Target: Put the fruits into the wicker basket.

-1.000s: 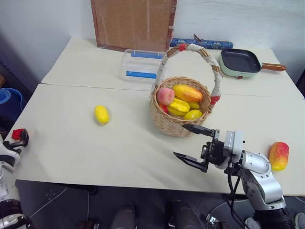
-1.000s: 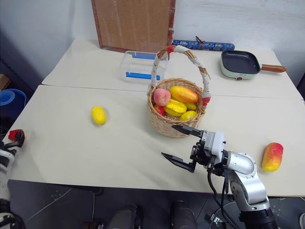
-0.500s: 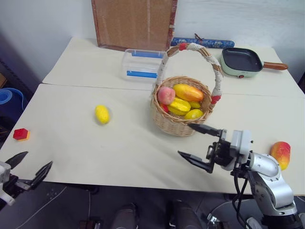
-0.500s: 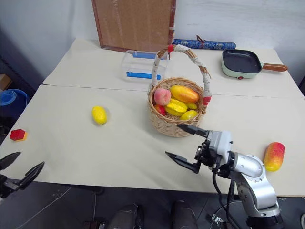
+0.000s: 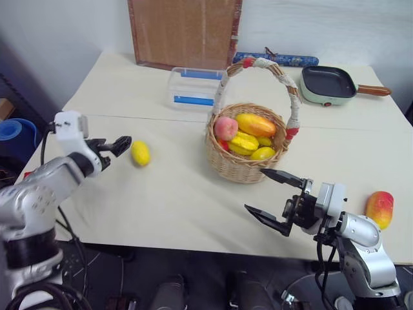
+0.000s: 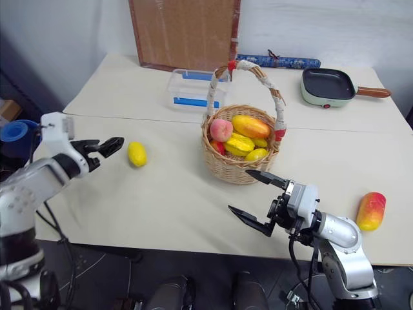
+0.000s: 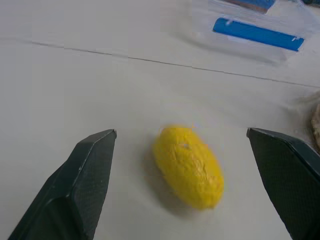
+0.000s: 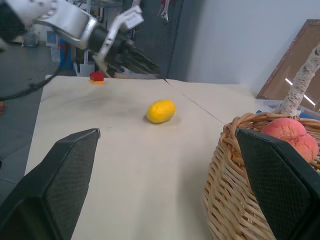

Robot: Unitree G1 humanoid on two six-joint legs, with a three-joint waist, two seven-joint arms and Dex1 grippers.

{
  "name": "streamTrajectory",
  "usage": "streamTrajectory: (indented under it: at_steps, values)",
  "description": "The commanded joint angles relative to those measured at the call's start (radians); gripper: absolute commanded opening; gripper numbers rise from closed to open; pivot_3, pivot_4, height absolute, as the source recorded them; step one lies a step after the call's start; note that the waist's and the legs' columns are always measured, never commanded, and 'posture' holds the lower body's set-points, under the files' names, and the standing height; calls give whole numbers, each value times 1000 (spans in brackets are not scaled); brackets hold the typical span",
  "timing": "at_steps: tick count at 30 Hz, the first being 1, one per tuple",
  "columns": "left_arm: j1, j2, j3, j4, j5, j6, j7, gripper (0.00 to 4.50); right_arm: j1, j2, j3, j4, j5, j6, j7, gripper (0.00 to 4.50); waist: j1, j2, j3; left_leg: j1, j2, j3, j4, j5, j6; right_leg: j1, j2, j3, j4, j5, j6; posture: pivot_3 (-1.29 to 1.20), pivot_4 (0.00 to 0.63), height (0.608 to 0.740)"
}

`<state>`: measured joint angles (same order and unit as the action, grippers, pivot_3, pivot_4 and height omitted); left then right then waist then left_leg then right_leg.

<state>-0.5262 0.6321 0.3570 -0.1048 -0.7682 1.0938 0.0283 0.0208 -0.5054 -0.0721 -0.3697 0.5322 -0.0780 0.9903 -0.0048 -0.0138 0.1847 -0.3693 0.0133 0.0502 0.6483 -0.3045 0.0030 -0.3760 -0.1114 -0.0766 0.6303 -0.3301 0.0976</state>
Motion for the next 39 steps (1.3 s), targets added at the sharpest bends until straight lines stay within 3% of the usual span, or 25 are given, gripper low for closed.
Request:
streamTrajectory:
  at_steps: [1, 8, 13, 16, 18, 22, 25, 32, 33, 39]
  values:
    - [-117, -44, -97, 210, 120, -27, -3, 4355, -12, 13, -3, -6, 3, -25, -5, 4500, 4, 0, 0, 0, 1, 1, 0, 0, 0, -1, 1, -1, 0, 0, 0, 0, 150, 740]
    - [-222, -134, -180, 401, 218, -56, -88, 4209, -30, 26, 10, -13, -8, -18, -37, 4500, 7, -1, 0, -3, 1, 1, 1, -1, 0, -1, 2, -2, -2, 1, 1, 0, 150, 740]
    - [-218, -122, -208, 395, 268, -130, -197, 2913, -32, 27, 10, -18, -19, -23, -57, 4500, 8, -1, 0, -2, 1, 2, 2, 0, -1, 0, 1, -1, -2, 1, 1, 0, 150, 740]
    - [-198, -85, -227, 300, 254, -277, -413, 2065, -24, 27, -4, -22, -38, -34, -83, 4500, 7, -3, 2, -2, 1, 2, 3, 1, -1, 0, 1, 0, -2, 1, 1, 0, 150, 740]
    - [-210, -82, -230, 244, 230, -389, -565, 1872, -13, 25, -26, -23, -46, -41, -107, 4500, 7, -4, 2, -2, 1, 1, 2, 1, -2, 0, 1, 0, -2, 1, 1, 0, 150, 740]
    - [-276, -94, -330, 181, 262, -606, -853, 1872, 46, 19, -94, -33, -50, -60, -148, 4500, 26, -4, 2, -2, 0, 2, 3, 1, -2, 0, 0, 0, -3, 1, 1, 0, 150, 740]
    - [-381, -151, -443, 264, 334, -705, -968, 1872, 122, 23, -132, -54, -63, -90, -161, 4500, 37, -4, 2, -3, -1, 2, 3, 1, -1, 1, 1, -1, -4, 1, 1, 0, 150, 740]
    - [-524, -312, -566, 558, 505, -889, -1010, 1872, 234, 55, -158, -130, -96, -137, -227, 4500, 21, -6, 3, -1, -1, 12, 3, 2, 4, 0, 6, 0, -5, 2, 3, 0, 150, 740]
    - [-542, -338, -576, 603, 533, -918, -992, 2589, 259, 63, -162, -150, -106, -141, -244, 4500, 18, -6, 3, 0, 0, 14, 3, 2, 5, -1, 6, 0, -5, 2, 3, 0, 150, 740]
    - [-546, -372, -519, 644, 525, -964, -1002, 4201, 359, 80, -188, -225, -126, -138, -308, 4500, 19, -6, 3, 0, 1, 14, 3, 2, 6, -2, 2, 1, -4, 2, 3, 0, 150, 740]
